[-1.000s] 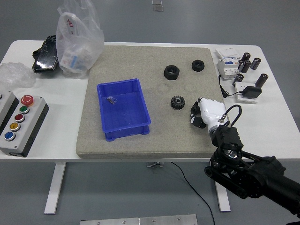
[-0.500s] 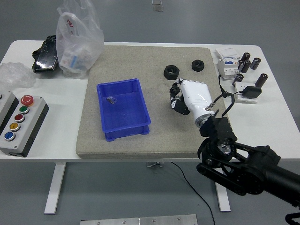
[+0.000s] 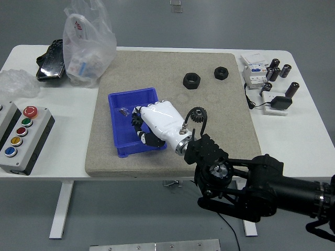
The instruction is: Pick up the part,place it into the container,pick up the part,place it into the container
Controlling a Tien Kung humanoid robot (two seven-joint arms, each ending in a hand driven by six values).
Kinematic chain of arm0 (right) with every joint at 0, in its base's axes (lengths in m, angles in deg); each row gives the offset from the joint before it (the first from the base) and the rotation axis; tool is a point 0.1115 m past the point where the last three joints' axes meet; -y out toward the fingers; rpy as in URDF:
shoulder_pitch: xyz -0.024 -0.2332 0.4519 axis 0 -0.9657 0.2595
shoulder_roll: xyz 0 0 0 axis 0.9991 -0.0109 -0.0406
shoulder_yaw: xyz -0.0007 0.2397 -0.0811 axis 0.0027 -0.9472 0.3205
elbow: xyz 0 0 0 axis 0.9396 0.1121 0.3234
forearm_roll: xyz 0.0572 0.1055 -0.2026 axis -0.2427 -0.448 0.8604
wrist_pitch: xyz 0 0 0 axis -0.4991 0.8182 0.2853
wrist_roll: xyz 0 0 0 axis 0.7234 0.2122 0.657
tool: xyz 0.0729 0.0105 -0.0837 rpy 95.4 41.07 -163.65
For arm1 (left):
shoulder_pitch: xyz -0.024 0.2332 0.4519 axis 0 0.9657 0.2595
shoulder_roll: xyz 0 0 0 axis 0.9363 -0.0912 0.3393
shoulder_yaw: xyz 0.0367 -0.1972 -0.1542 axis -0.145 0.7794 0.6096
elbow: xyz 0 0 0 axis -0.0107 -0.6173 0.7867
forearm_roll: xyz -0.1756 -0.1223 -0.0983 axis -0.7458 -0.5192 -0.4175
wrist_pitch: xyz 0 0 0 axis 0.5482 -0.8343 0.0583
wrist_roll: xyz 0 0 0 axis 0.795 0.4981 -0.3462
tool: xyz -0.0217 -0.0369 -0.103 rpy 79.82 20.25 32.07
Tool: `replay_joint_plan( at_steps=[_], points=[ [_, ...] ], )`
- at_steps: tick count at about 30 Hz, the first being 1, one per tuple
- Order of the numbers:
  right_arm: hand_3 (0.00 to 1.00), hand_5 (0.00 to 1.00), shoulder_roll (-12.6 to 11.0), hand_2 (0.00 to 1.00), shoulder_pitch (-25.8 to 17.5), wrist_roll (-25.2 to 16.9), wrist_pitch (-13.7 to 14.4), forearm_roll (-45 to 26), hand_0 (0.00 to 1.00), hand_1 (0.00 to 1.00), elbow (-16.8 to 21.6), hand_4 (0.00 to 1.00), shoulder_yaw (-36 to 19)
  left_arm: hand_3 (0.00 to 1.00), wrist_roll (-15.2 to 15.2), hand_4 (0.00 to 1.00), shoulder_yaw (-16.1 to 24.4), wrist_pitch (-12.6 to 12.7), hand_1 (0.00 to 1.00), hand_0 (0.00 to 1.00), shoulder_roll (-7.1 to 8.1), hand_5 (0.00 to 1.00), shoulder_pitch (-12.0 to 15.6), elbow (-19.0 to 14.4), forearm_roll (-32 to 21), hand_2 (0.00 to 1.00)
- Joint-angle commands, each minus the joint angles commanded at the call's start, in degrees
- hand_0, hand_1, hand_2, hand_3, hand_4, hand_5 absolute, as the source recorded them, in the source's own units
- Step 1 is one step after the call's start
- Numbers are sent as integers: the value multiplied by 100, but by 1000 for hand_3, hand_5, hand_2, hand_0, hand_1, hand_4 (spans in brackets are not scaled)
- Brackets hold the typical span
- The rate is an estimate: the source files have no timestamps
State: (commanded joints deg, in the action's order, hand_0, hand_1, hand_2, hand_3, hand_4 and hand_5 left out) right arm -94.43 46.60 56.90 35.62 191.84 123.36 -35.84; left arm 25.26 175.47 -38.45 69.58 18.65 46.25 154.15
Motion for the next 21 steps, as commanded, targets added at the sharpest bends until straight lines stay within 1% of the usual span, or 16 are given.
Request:
replay_joint_plan(
  at_steps=[1,2,7,8,13,14,19,20,21],
  points=[
    [429,2,3,454,-2,-1,-17,15,336,484,0,279,4,914,-4,998,-2,2,940,924,-1,753,-1,0,0,923],
    [593,110,8,551,-6,17,-12,47,329,532,-1,383,5,911,-12,998,-6,6,939,923,-3,747,-3,0,6,919],
    [593,110,28,551,-40,180,-19,219,329,532,-7,383,-39,911,-41,998,-32,23,939,923,-13,747,-20,0,15,919],
    [676,244,31,607,-45,218,-37,240,321,561,-11,384,-45,910,-44,998,-39,24,938,923,-14,742,-23,0,13,915],
    [676,244,30,607,-55,361,-236,290,321,561,-14,384,-65,910,-42,998,-46,25,938,923,-11,742,-26,0,21,915],
    [711,266,28,655,-56,386,-288,302,323,586,-12,605,-73,909,-40,998,-47,24,935,923,-9,741,-26,0,21,914],
    [711,266,16,655,-62,475,-512,330,323,586,-5,605,-111,909,-32,998,-48,16,935,923,-6,741,-25,0,30,914],
    [761,291,14,723,-63,484,-544,330,336,605,-4,754,-116,908,-30,998,-49,13,932,923,-6,738,-24,0,30,912],
    [761,291,13,723,-63,490,-569,330,336,605,-4,754,-120,908,-28,998,-47,11,932,923,-6,738,-23,0,34,912]
  ],
)
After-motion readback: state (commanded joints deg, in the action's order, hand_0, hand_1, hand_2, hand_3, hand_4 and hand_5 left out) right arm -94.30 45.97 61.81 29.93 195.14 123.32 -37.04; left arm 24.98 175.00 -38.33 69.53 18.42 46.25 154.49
